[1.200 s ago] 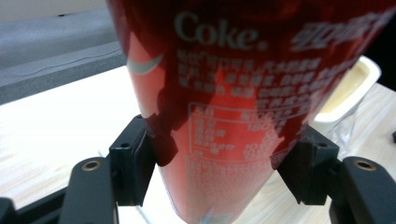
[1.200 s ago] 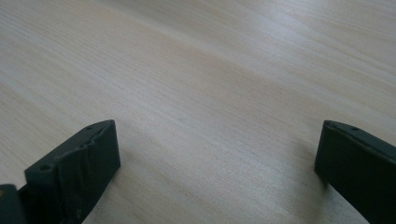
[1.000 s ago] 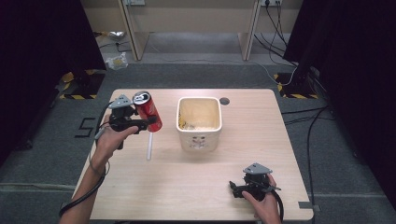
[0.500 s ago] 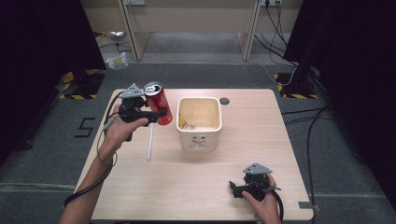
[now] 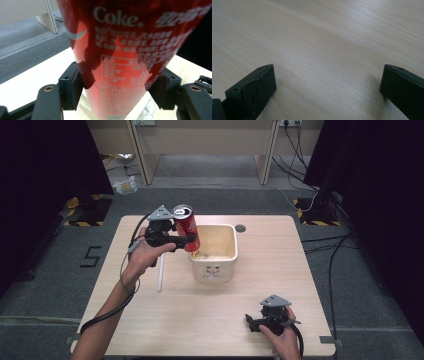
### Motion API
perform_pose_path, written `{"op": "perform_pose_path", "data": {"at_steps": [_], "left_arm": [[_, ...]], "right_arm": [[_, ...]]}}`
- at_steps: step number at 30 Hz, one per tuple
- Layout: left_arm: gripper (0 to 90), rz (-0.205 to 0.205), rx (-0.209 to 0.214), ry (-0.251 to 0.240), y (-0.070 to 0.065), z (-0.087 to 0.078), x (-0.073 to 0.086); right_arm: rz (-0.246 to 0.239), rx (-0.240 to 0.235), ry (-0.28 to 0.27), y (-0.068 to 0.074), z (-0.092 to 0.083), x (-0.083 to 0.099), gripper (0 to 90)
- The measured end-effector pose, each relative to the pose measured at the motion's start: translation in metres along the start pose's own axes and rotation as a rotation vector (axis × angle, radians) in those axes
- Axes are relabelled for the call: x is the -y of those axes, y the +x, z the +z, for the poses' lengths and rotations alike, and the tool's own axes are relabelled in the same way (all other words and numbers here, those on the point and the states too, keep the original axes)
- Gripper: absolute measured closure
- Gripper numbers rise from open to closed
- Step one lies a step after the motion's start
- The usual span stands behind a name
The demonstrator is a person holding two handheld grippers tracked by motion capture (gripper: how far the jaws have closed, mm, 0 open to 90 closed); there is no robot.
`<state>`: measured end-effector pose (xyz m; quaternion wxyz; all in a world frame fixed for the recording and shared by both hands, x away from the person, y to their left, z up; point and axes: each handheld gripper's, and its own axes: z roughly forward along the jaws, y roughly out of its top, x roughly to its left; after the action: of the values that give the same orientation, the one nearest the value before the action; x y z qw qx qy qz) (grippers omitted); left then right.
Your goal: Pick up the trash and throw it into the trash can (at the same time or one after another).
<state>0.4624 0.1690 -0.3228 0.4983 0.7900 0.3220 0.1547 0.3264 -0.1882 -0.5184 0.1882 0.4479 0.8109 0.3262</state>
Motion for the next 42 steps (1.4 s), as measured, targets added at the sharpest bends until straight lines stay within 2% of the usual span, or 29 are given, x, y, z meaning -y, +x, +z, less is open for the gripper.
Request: {"op": "perform_pose_path", "data": {"at_steps": [12,25,42], "left_arm": [[34.1,-0.002,0.021,0.033,-0.009,0.033,-0.001],[33.9,0.001,0.031,0.088,-0.01,0.062,0.013],[33.5,0.008,0.031,0.142,-0.007,0.07,0.03]], "right_arm": [[-0.006,-0.002,0.0,0.0,0.0,0.0,0.7],[-0.007,-0.005,0.0,0.001,0.0,0.0,0.7],[-0.007,-0.005,0.0,0.001,0.0,0.0,0.7]]}}
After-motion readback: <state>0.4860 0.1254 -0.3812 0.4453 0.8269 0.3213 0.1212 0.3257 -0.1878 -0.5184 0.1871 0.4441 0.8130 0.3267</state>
